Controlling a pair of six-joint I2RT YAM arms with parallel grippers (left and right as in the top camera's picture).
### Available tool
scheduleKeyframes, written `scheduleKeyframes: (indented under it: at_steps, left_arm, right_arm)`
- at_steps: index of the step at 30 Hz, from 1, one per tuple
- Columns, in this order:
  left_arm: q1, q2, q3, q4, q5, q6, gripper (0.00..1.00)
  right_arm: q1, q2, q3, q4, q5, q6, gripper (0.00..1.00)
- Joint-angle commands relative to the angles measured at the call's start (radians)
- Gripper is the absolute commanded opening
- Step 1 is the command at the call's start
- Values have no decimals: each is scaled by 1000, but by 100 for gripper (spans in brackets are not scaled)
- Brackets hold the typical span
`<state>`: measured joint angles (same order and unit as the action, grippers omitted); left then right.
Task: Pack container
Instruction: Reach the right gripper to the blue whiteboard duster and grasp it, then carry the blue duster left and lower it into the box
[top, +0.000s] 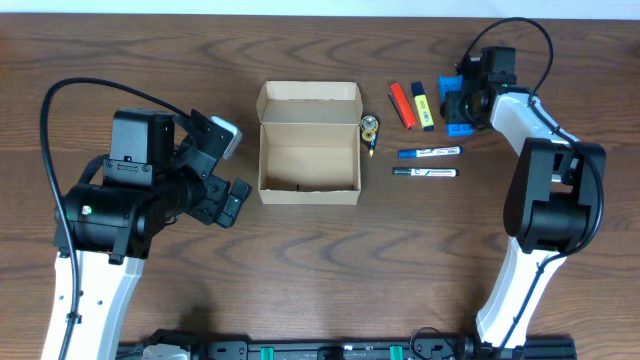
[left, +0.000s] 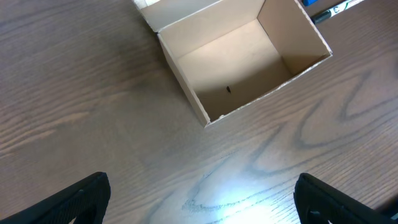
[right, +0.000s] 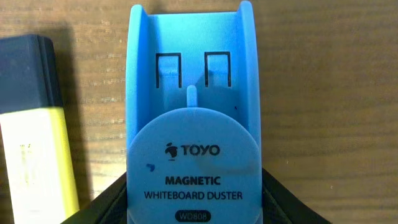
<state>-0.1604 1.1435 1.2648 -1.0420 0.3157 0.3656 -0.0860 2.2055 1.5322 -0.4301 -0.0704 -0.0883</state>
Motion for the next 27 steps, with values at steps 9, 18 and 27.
scheduleKeyframes:
  at_steps: [9, 18, 27]
  left_arm:
    - [5, 0, 11, -2, 14, -7, 95]
    - [5, 0, 11, -2, 14, -7, 95]
    - [5, 0, 11, -2, 14, -7, 95]
  right_arm:
    - [14, -232, 41, -169, 10, -3, 37]
    - [197, -472, 41, -256, -9, -60, 34]
    - [466, -501, 40, -311, -53, -228, 34]
